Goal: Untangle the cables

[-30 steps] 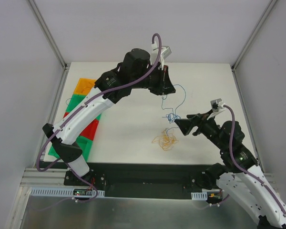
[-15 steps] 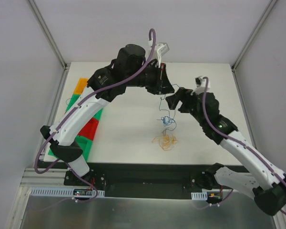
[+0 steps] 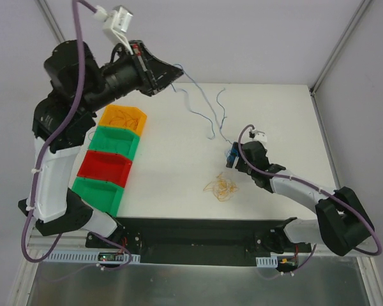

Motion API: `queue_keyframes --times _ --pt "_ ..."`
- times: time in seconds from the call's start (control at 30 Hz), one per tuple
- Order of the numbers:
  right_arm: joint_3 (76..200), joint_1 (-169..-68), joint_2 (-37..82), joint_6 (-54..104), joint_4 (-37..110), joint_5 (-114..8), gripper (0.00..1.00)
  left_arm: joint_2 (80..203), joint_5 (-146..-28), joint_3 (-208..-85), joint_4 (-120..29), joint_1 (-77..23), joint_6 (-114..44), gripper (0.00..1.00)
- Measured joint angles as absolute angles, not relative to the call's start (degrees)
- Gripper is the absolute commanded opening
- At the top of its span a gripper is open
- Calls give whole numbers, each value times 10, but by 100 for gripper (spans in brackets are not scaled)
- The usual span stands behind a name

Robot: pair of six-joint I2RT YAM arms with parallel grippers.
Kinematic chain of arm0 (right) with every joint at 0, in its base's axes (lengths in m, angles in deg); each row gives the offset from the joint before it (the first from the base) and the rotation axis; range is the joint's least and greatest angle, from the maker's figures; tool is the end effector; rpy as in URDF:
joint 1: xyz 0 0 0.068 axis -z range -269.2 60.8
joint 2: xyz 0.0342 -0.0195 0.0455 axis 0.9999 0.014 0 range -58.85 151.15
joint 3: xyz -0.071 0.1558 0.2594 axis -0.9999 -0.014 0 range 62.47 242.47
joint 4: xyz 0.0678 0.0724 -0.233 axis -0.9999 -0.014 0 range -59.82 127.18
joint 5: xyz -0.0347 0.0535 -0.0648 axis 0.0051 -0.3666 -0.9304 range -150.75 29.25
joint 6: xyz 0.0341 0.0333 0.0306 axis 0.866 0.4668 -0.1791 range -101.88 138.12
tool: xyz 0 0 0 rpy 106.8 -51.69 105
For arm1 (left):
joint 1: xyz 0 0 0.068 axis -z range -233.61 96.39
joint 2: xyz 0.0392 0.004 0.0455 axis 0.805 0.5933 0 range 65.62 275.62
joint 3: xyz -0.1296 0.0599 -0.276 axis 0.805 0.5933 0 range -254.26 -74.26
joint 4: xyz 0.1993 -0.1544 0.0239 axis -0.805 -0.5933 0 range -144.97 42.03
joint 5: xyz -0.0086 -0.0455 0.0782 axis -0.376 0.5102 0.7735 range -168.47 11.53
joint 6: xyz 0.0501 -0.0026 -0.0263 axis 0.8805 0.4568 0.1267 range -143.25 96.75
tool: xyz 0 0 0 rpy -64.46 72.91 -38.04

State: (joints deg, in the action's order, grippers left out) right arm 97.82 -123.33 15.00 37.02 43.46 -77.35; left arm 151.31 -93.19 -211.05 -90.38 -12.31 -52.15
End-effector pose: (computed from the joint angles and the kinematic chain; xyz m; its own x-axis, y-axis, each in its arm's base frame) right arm 0.2154 0.1324 0.2450 -0.5268 0.0178 -0.8498 -0.1765 0.9757 0.1298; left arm 0.1510 -0.1460 0.6542 -0.3003 -0.3583 -0.8840 0.7790 0.4427 -0.4441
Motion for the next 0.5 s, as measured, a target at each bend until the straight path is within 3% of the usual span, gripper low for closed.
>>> queue_keyframes --times 0.2,0.5 --pt "931 -1161 136 364 437 -751 87 1479 -875 -2110 -904 -151 -487 0" --pt "973 -1124 113 330 389 -715 89 1473 -802 -2086 -912 -151 -442 0"
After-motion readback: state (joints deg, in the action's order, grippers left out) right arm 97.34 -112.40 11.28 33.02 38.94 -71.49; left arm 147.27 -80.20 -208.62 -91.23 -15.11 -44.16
